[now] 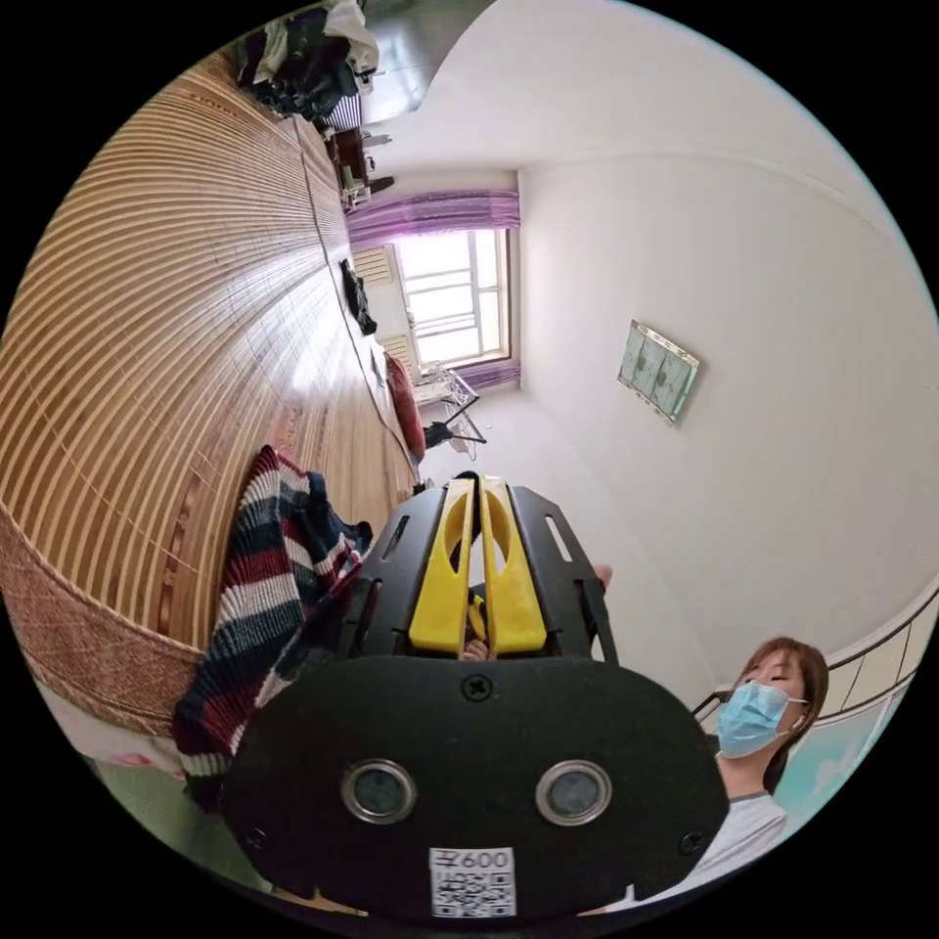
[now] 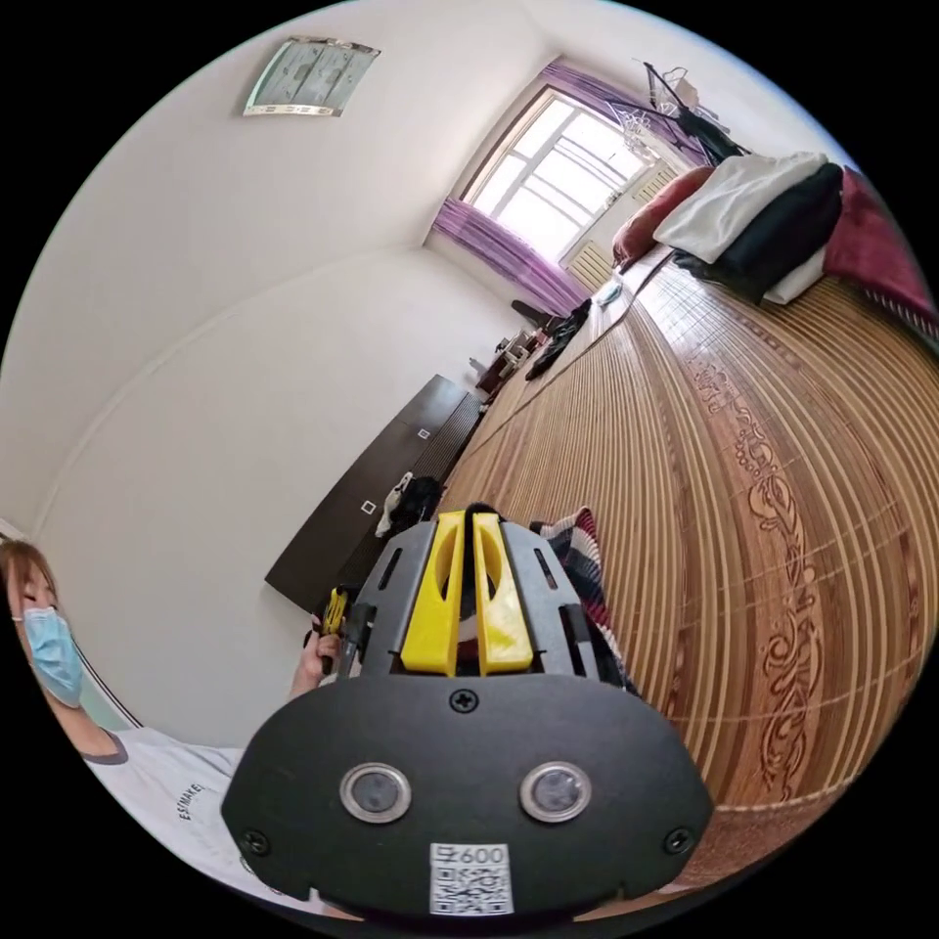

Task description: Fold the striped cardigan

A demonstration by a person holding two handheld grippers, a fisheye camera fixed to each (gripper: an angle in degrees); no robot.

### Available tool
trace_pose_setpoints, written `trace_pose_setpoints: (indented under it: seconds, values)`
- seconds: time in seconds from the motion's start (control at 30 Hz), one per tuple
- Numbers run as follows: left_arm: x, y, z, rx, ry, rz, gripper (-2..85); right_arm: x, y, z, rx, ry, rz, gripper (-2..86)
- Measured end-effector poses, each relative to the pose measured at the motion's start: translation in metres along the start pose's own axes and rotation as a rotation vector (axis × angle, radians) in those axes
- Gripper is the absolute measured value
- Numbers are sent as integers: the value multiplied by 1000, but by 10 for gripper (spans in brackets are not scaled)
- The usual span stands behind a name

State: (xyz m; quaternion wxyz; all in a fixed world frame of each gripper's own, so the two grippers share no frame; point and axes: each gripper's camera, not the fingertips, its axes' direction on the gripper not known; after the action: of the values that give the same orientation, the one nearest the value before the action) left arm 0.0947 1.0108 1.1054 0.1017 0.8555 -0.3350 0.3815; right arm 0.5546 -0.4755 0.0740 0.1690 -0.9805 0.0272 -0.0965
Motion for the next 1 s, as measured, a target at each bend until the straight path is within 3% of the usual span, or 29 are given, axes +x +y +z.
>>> trace_pose_setpoints:
  seconds: [0.2,0.37,0.43,0.5,0.6,0.83,0.93,1.0]
  values:
    - [-20,-57,54,-42,-239,-44,7,-6,-41,72,-156,162,-18,-9]
    - [-39,-92,92,-98,-383,-49,7,26,-59,108,-161,119,220,-8]
    - [-49,-100,101,-105,-358,-84,7,30,-58,118,-184,147,256,-8]
    - [-52,-106,111,-99,-444,-68,8,29,-54,132,-239,212,256,-7]
    - [-58,-111,126,-134,-550,-68,8,16,-54,141,-234,217,245,-2]
    - [-44,-116,146,-53,-514,-62,11,-26,-47,135,-66,190,185,110]
    - [-13,-122,152,42,-609,-77,13,-62,-44,140,-63,217,82,101]
    - [7,-132,158,28,-580,-46,12,-93,-43,146,-84,241,-29,62]
